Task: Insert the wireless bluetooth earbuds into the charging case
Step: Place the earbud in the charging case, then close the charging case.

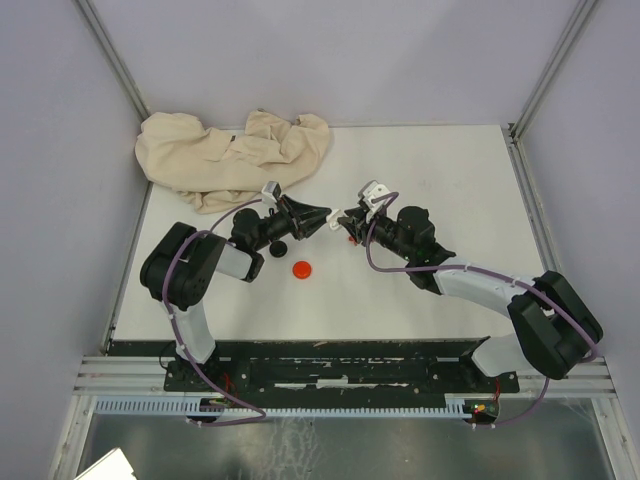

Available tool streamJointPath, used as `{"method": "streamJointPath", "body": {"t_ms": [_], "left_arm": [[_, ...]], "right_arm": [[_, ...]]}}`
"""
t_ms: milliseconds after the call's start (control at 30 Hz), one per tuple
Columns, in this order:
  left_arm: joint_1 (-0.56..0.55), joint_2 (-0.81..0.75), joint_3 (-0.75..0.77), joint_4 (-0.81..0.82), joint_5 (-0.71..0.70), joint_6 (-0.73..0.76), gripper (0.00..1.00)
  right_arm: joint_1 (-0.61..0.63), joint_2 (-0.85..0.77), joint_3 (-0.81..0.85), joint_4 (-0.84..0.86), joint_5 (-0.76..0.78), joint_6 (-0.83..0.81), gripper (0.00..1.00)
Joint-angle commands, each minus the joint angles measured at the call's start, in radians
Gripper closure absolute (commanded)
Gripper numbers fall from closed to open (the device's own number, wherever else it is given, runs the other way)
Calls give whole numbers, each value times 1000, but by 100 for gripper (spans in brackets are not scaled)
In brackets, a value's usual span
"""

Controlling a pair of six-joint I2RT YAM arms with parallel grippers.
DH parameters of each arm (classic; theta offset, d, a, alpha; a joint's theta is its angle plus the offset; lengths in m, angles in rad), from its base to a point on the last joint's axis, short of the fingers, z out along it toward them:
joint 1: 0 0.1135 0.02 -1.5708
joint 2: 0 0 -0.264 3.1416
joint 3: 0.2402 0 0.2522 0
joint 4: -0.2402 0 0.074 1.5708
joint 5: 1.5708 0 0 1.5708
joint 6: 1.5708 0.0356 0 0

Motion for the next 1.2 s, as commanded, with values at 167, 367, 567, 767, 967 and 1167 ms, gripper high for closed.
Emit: {"method": "streamJointPath", "body": {"t_ms": [167, 367, 567, 767, 967, 1167], "left_arm": [[-2, -1, 29, 83, -17, -33, 97], [-1, 13, 19, 92, -67, -47, 97], [-2, 1, -8, 91, -188, -96, 97], [-19, -50, -28, 20, -332, -117, 97], [-59, -91, -35, -72, -429, -121, 97], [-83, -109, -53, -110, -480, -133, 97]], "right_arm": [[6, -93, 2, 122, 54, 83, 59], [6, -211, 28, -84, 232, 62, 51], [10, -211, 83, -366, 394, 53, 46], [81, -87, 33, -286, 508, 21, 43], [131, 41, 29, -101, 498, 37, 40], [150, 141, 62, 13, 486, 54, 39]]}}
